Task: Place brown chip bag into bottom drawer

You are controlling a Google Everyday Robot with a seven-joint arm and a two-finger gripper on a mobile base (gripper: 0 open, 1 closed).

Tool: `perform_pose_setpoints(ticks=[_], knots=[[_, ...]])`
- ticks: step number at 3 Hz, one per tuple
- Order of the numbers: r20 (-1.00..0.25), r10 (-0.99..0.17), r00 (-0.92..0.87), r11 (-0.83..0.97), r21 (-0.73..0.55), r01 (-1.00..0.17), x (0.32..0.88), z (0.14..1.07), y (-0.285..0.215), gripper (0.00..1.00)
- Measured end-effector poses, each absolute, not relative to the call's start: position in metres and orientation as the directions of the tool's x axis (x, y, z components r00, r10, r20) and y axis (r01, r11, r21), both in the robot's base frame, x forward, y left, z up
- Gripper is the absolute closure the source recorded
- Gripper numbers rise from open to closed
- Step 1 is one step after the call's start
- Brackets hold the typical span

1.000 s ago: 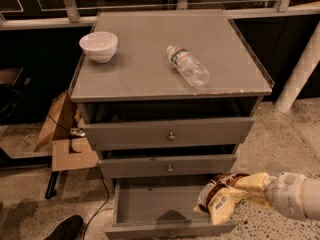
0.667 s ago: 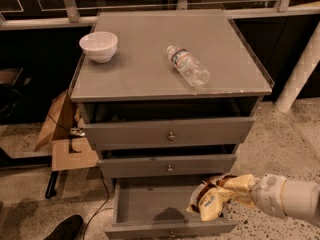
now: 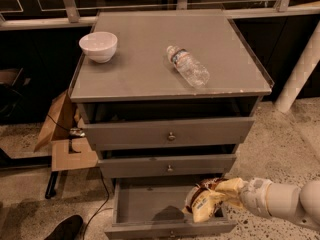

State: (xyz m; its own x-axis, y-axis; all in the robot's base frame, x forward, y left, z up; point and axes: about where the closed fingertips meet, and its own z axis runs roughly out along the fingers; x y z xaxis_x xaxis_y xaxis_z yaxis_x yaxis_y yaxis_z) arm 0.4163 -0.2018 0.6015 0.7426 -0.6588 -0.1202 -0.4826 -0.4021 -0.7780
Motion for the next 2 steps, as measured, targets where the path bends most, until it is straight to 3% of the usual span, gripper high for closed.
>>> perform_pose_setpoints(ticks=[2], knots=[[-0.097, -0.689, 0.718, -0.378, -0.798, -0.470, 0.437, 0.544, -0.207, 1.00]])
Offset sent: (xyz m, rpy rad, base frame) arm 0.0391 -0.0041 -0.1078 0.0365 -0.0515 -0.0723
